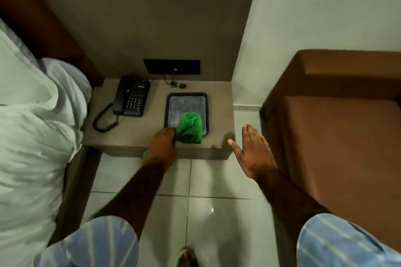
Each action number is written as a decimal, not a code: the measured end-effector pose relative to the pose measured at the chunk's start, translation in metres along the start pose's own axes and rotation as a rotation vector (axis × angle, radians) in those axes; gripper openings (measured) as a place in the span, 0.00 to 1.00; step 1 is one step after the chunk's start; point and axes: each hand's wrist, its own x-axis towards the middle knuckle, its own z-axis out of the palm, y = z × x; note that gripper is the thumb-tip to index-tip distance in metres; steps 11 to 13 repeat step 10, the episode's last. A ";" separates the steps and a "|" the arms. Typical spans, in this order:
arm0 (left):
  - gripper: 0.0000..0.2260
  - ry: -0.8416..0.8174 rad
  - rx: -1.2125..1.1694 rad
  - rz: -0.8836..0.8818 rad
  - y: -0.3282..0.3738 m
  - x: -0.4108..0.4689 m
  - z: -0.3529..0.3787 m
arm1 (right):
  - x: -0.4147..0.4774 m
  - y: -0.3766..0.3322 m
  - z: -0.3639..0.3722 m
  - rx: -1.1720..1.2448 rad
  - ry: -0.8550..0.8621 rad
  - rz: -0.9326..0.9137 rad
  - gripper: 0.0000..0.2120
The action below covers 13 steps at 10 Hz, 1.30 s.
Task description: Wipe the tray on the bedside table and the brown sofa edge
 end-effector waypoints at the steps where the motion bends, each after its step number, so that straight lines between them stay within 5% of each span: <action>1: 0.14 -0.046 0.099 0.052 -0.008 0.047 -0.012 | 0.047 -0.008 0.006 -0.044 -0.030 -0.038 0.38; 6: 0.26 -0.325 0.372 0.180 -0.055 0.228 0.114 | 0.223 0.014 0.133 -0.008 -0.180 -0.079 0.32; 8: 0.31 -0.210 0.340 0.271 -0.094 0.198 0.165 | 0.226 0.034 0.187 -0.050 0.013 -0.118 0.33; 10: 0.41 -0.331 0.399 0.293 -0.093 0.196 0.155 | 0.222 0.034 0.158 0.007 -0.163 -0.100 0.36; 13: 0.41 -0.331 0.399 0.293 -0.093 0.196 0.155 | 0.222 0.034 0.158 0.007 -0.163 -0.100 0.36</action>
